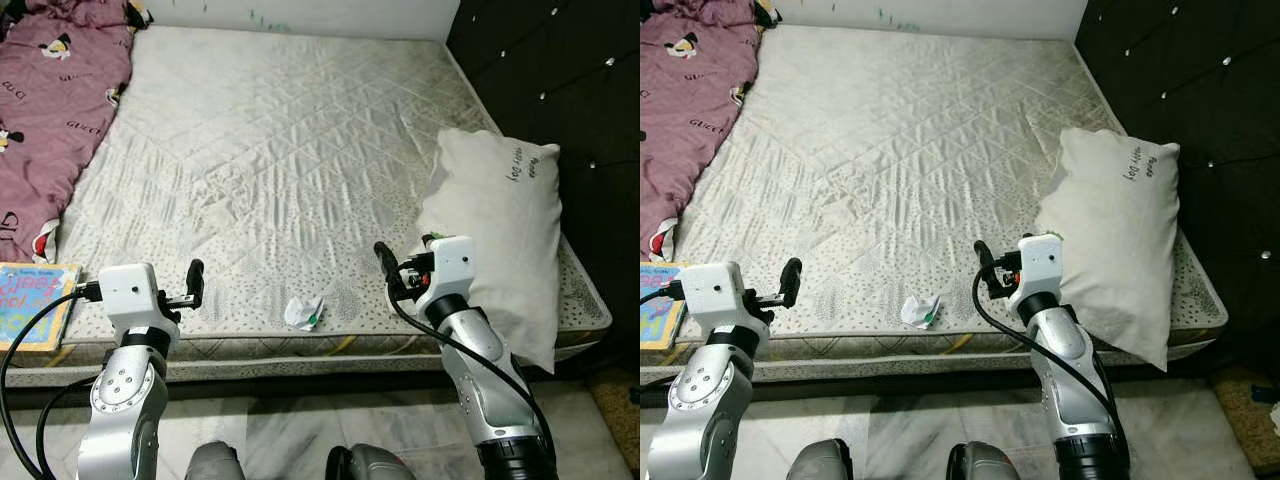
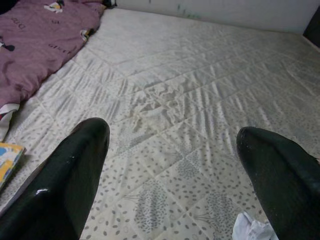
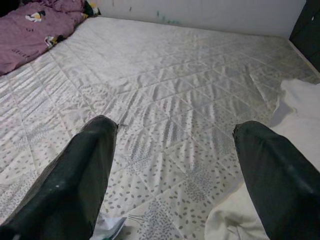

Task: Clean up the room

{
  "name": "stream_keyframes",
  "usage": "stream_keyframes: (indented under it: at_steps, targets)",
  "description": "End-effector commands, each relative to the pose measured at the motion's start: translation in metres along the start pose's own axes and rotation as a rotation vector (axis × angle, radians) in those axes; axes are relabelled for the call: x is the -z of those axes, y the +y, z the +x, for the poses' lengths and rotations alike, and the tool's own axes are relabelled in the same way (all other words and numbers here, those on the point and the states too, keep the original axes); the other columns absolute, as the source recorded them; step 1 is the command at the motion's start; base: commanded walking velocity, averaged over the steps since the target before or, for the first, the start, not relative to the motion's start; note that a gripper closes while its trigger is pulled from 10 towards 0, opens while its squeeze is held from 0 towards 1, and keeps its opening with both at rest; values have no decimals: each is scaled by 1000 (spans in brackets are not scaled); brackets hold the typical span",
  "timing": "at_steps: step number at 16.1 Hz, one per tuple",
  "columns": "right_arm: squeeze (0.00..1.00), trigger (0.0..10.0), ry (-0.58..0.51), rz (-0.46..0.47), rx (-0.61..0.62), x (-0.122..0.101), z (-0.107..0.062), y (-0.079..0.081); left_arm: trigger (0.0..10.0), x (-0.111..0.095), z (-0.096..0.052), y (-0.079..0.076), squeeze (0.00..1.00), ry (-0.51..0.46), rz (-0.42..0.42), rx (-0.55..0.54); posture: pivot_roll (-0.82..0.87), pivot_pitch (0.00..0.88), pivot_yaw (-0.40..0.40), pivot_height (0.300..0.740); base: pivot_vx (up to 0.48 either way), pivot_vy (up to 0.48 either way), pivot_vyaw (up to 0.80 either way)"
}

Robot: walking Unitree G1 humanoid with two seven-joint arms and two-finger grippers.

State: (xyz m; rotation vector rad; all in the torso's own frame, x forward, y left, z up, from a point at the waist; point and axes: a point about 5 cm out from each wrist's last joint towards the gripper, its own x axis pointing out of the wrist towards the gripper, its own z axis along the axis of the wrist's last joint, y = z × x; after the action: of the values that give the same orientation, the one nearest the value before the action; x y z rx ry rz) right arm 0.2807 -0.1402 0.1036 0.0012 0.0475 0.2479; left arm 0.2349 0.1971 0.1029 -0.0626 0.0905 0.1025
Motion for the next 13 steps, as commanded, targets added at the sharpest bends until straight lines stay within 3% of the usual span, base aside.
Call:
stream_keyframes:
  at_steps: [1,10,13]
  targets:
    - [0,10000,11,-5,0,2,0,-2,10000,4,1,0,0,18,4,-7,40,111,-97,686,0,0,0]
    - [0,10000,6,-13,-13,1,2,-2,10000,1,7,-3,0,3,6,-13,39,101,-101,590,0,0,0]
    - [0,10000,2,-13,-18,0,4,-2,10000,1,9,-1,0,1,10,-28,39,109,-103,586,0,0,0]
